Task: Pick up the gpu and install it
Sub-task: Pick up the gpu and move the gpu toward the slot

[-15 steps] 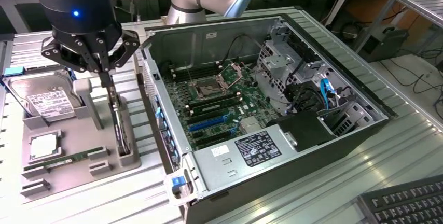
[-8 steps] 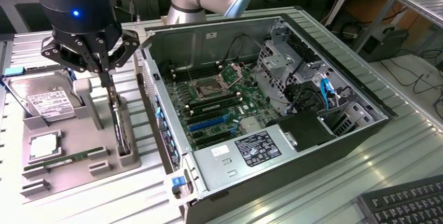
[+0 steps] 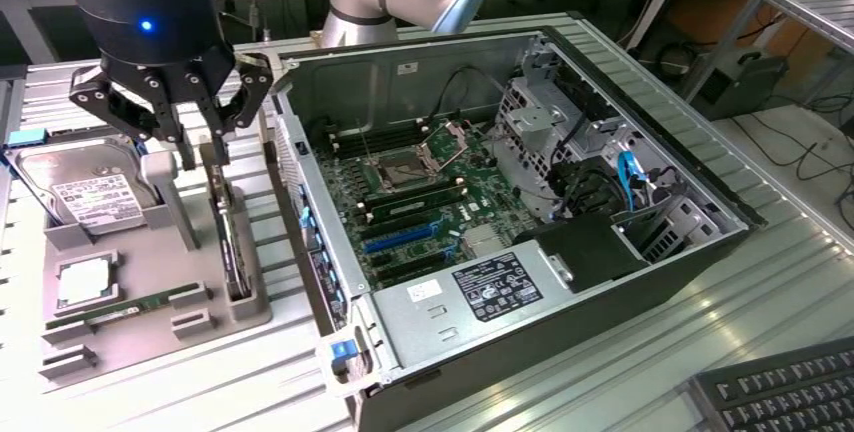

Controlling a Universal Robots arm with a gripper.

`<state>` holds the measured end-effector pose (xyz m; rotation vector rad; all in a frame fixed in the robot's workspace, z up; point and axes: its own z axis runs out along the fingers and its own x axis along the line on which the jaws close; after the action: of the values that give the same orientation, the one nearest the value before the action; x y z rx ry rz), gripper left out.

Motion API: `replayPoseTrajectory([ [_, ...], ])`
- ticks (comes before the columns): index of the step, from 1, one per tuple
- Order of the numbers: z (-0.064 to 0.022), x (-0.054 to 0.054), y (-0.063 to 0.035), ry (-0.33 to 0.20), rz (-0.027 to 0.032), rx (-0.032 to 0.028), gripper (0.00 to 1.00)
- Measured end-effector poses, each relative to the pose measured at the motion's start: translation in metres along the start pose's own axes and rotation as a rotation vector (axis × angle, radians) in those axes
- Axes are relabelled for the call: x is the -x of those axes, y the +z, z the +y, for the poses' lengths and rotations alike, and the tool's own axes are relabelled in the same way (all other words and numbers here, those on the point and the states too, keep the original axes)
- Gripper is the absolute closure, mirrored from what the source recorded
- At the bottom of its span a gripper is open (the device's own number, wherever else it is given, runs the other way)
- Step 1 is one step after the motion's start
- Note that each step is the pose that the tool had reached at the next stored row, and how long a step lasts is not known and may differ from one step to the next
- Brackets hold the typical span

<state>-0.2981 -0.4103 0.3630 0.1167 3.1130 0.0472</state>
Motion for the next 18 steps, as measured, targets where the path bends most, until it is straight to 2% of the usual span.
replayPoseTrajectory([
  [1, -0.0001, 0.0, 0.0016, 0.0, -0.0002, 0.0001, 0.64],
  [10, -0.0032, -0.003, 0.0182, 0.004, -0.0005, 0.0, 0.64],
  [13, -0.0068, -0.005, 0.0293, 0.006, -0.0005, -0.0001, 0.64],
  [18, -0.0094, -0.006, 0.0389, 0.008, -0.0006, -0.0002, 0.64],
])
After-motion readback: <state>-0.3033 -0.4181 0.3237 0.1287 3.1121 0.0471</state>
